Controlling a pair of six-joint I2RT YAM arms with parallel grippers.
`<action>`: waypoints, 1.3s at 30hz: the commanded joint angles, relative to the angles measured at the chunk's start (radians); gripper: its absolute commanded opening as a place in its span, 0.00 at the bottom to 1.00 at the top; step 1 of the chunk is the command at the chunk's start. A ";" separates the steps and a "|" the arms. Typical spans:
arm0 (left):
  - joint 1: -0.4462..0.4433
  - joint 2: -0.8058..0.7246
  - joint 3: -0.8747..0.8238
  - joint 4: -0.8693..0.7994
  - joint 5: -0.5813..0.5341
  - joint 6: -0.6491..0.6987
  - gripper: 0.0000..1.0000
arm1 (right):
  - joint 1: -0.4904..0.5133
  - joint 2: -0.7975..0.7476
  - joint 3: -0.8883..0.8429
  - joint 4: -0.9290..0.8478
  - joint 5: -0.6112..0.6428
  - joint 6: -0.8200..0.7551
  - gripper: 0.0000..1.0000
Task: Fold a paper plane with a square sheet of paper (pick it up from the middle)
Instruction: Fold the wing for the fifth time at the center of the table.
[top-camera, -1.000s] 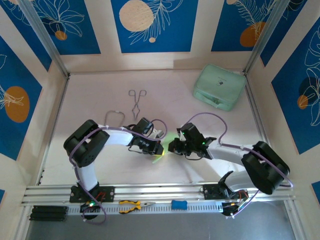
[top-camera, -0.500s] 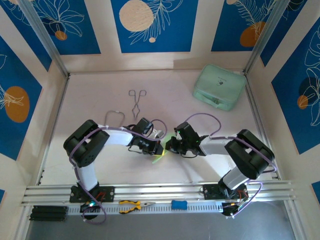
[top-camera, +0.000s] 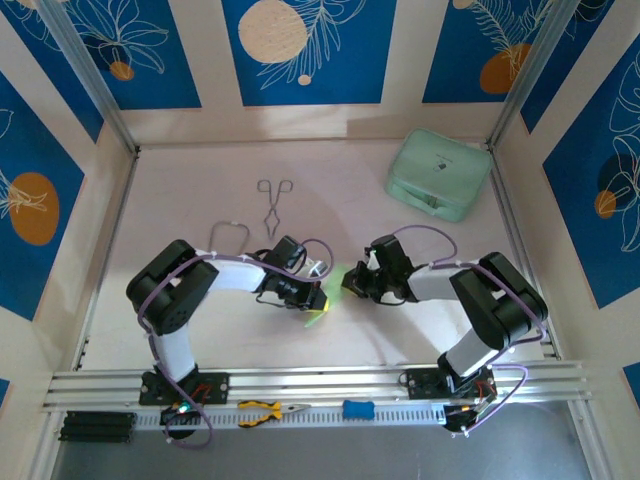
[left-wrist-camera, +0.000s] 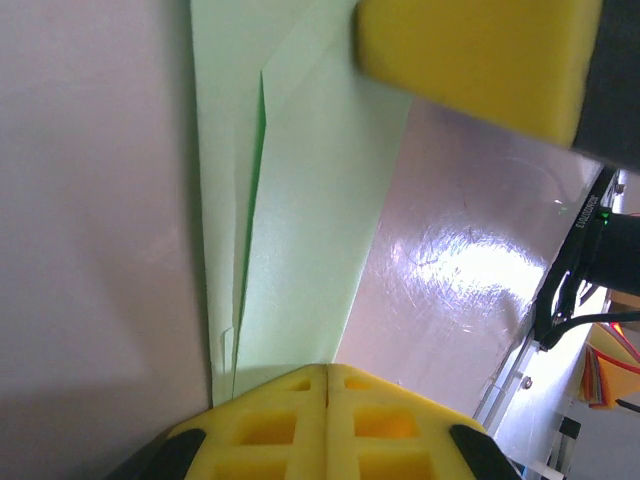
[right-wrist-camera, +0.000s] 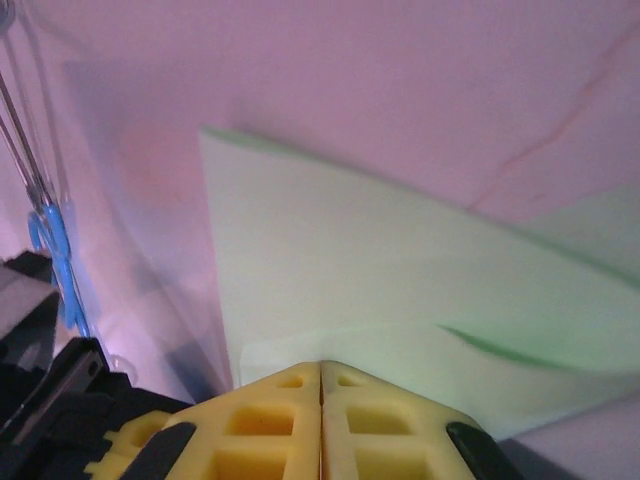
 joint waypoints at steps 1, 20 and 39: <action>0.009 0.042 -0.061 -0.107 -0.067 -0.013 0.00 | -0.063 -0.015 -0.007 -0.111 0.111 -0.008 0.10; 0.009 -0.019 -0.119 -0.076 -0.081 -0.049 0.00 | -0.185 -0.322 -0.052 -0.164 0.007 -0.074 0.14; 0.003 -0.132 -0.133 -0.039 -0.068 -0.087 0.00 | -0.008 -0.006 -0.043 -0.044 0.003 -0.053 0.05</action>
